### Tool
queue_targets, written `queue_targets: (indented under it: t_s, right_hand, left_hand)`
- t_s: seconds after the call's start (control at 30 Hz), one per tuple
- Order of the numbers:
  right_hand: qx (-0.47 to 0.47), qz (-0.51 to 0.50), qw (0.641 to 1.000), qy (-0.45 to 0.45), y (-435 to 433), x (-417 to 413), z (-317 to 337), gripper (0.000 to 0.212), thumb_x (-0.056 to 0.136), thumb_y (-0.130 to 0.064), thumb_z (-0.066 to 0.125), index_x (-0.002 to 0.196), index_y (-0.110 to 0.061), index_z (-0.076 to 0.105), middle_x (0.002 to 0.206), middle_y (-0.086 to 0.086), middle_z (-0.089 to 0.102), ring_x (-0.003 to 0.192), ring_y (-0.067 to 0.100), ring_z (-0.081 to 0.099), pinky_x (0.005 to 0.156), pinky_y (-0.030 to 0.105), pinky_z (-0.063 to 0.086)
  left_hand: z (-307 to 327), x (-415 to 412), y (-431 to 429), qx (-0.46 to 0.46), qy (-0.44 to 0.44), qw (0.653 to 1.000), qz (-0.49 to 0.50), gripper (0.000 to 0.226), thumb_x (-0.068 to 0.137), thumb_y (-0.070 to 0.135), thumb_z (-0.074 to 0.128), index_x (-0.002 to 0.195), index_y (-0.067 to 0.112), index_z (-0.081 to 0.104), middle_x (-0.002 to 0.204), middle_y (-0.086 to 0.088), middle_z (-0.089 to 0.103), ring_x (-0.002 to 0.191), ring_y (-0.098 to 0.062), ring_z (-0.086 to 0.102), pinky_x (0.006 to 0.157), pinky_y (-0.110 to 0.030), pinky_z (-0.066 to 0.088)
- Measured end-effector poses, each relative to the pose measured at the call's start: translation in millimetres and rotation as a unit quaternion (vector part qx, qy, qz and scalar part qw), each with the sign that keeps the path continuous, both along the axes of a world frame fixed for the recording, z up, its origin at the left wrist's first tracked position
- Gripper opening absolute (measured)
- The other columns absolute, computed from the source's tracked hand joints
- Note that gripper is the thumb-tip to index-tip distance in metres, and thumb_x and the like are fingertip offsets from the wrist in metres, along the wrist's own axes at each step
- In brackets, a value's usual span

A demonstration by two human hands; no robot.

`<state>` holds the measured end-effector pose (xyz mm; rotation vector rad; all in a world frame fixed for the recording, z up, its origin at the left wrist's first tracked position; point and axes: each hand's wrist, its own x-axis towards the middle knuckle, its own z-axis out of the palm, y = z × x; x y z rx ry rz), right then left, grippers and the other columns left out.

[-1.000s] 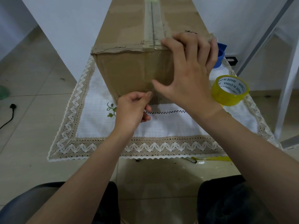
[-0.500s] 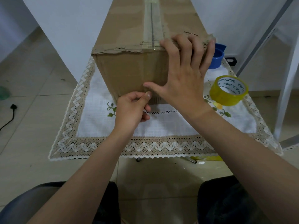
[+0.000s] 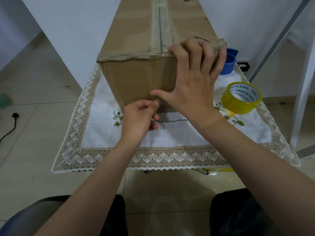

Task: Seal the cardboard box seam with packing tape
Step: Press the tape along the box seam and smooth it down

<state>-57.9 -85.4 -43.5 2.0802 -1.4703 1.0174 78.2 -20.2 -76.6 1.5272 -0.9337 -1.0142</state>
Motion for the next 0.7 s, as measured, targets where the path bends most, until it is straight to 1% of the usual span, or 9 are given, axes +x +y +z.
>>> queue_targets:
  t_s: [0.1,0.17,0.27,0.37,0.47,0.53,0.6,0.63,0.7]
  right_hand:
    - [-0.004,0.009,0.998,-0.059,1,3,7,0.085,0.07,-0.086,0.066,0.131,-0.026,0.055,0.138,0.003,0.056,0.136,0.032,0.043,0.123,0.064,0.014]
    - [-0.006,0.009,0.997,-0.081,0,4,8,0.076,0.075,-0.082,0.065,0.127,-0.026,0.06,0.134,0.002,0.058,0.133,0.03,0.044,0.122,0.061,0.017]
    - [-0.027,0.011,0.998,-0.052,-4,2,-2,0.085,0.073,-0.084,0.066,0.133,-0.026,0.057,0.139,0.005,0.058,0.136,0.028,0.036,0.122,0.065,0.016]
    - [-0.048,0.016,0.999,-0.012,-7,-4,-11,0.099,0.068,-0.089,0.067,0.141,-0.025,0.05,0.145,0.009,0.056,0.142,0.035,0.039,0.122,0.069,0.016]
    - [-0.042,0.015,0.999,0.002,-7,-6,-10,0.104,0.065,-0.09,0.067,0.144,-0.025,0.048,0.148,0.01,0.053,0.144,0.037,0.039,0.122,0.069,0.014]
    - [-0.038,0.017,0.999,-0.014,-7,-6,-8,0.099,0.067,-0.089,0.066,0.141,-0.025,0.051,0.145,0.008,0.054,0.143,0.032,0.035,0.122,0.068,0.014]
    - [-0.036,0.018,0.998,-0.048,-7,-5,-5,0.088,0.074,-0.086,0.064,0.136,-0.024,0.057,0.141,0.007,0.058,0.138,0.025,0.031,0.122,0.065,0.015]
    - [-0.037,0.017,0.998,-0.058,-7,-4,-5,0.084,0.077,-0.084,0.063,0.135,-0.024,0.059,0.139,0.006,0.059,0.136,0.024,0.03,0.122,0.065,0.015]
    - [-0.047,0.02,0.997,-0.052,-9,-3,-8,0.083,0.079,-0.084,0.061,0.137,-0.024,0.057,0.14,0.008,0.059,0.137,0.026,0.031,0.121,0.066,0.015]
  left_hand:
    - [1,0,1,0.0,0.005,1.0,-0.003,0.015,0.096,0.033,0.071,0.09,0.019,0.074,0.052,0.006,0.064,0.037,-0.009,0.056,0.044,-0.022,0.051]
    - [1,-1,2,0.001,0.009,1.0,-0.003,0.015,0.097,0.032,0.071,0.092,0.019,0.074,0.052,0.007,0.064,0.037,-0.009,0.055,0.045,-0.021,0.051]
    - [1,0,3,-0.001,0.008,1.0,-0.002,0.012,0.097,0.032,0.07,0.093,0.021,0.074,0.051,0.007,0.064,0.037,-0.009,0.056,0.046,-0.022,0.053]
    - [1,-1,3,0.003,0.017,1.0,-0.002,0.012,0.097,0.032,0.07,0.097,0.021,0.075,0.051,0.007,0.063,0.038,-0.009,0.056,0.047,-0.023,0.053]
    - [2,-1,4,0.014,0.036,0.999,0.003,0.013,0.097,0.031,0.07,0.102,0.02,0.075,0.05,0.008,0.063,0.04,-0.009,0.057,0.049,-0.024,0.054]
    - [3,-2,5,0.019,0.049,0.999,0.0,0.014,0.097,0.032,0.07,0.1,0.02,0.075,0.051,0.009,0.062,0.04,-0.01,0.057,0.046,-0.024,0.052]
    - [4,-3,7,0.025,0.054,0.998,-0.002,0.016,0.097,0.033,0.07,0.102,0.019,0.076,0.051,0.009,0.062,0.04,-0.011,0.057,0.044,-0.023,0.05]
    - [4,-2,7,0.028,0.054,0.998,-0.002,0.017,0.097,0.034,0.07,0.102,0.018,0.076,0.051,0.009,0.062,0.04,-0.011,0.057,0.044,-0.023,0.05]
    - [4,-2,8,0.029,0.055,0.998,-0.002,0.017,0.097,0.034,0.071,0.102,0.019,0.076,0.052,0.009,0.062,0.04,-0.011,0.057,0.044,-0.023,0.05]
